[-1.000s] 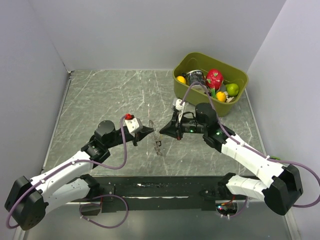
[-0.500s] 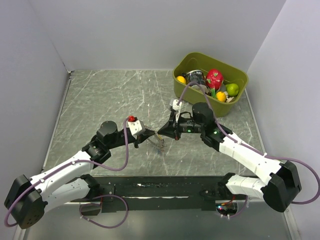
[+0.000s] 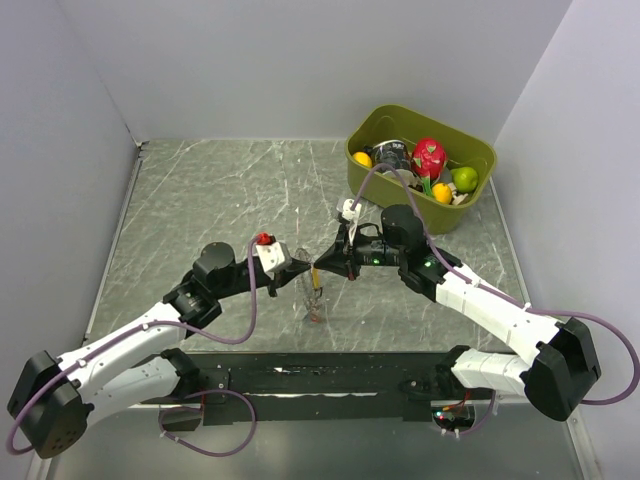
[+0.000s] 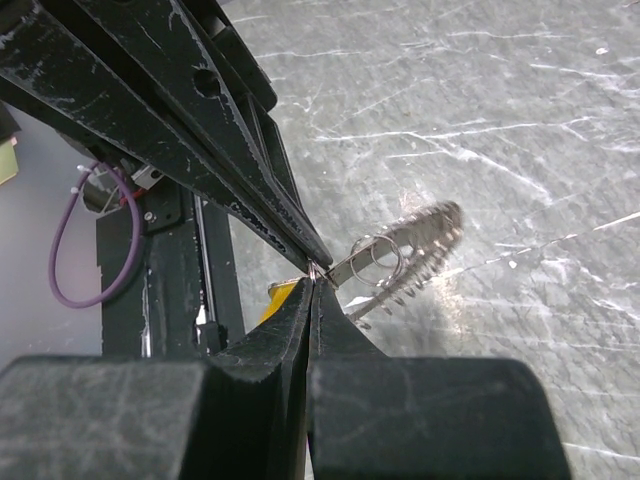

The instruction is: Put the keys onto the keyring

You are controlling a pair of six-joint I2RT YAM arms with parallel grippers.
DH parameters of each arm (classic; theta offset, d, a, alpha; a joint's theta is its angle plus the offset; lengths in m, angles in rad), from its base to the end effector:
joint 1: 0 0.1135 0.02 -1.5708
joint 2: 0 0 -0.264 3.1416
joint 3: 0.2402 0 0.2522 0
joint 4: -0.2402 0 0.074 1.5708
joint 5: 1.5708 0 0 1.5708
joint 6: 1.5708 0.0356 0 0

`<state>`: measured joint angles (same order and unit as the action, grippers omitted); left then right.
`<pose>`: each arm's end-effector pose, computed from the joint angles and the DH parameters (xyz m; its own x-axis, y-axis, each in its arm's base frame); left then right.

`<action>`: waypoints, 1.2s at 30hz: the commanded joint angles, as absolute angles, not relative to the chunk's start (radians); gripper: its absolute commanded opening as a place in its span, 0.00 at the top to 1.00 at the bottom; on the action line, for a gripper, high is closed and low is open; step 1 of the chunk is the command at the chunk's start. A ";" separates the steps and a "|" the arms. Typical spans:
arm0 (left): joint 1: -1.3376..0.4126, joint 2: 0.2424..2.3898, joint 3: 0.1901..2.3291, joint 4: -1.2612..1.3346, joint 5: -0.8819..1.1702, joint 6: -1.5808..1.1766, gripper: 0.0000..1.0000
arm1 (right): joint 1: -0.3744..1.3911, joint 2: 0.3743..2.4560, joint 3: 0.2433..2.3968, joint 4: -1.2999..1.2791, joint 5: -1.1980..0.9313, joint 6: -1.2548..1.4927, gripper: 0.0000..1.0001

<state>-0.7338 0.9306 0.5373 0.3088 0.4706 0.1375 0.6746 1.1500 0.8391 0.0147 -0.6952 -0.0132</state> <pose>0.1503 -0.1572 0.2778 0.0657 0.1052 -0.9923 0.9322 0.3482 0.0987 0.1893 0.1806 0.3071 -0.2153 -0.1852 -0.9588 -0.9610 0.2147 0.1743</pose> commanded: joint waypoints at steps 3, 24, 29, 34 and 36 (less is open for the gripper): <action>-0.742 0.879 0.577 0.373 0.459 0.141 0.99 | 0.680 1.131 0.856 0.041 -0.652 -0.037 1.00; -0.742 0.822 0.532 0.454 0.472 0.106 0.99 | 0.680 1.132 0.841 0.041 -0.687 -0.043 1.00; -0.742 0.819 0.502 0.528 0.486 0.084 0.99 | 0.680 1.112 0.825 0.055 -0.695 -0.041 1.00; -0.742 0.831 0.506 0.517 0.486 0.094 0.99 | 0.680 1.068 0.822 0.051 -0.669 -0.046 0.92; -0.742 0.824 0.502 0.520 0.488 0.094 0.99 | 0.678 1.049 0.821 0.052 -0.661 -0.046 0.75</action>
<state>-0.7376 0.8467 0.4908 0.4057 0.4637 0.1078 0.6765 1.1118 0.8253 0.0151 -0.6884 -0.0254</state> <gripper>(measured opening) 0.022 0.149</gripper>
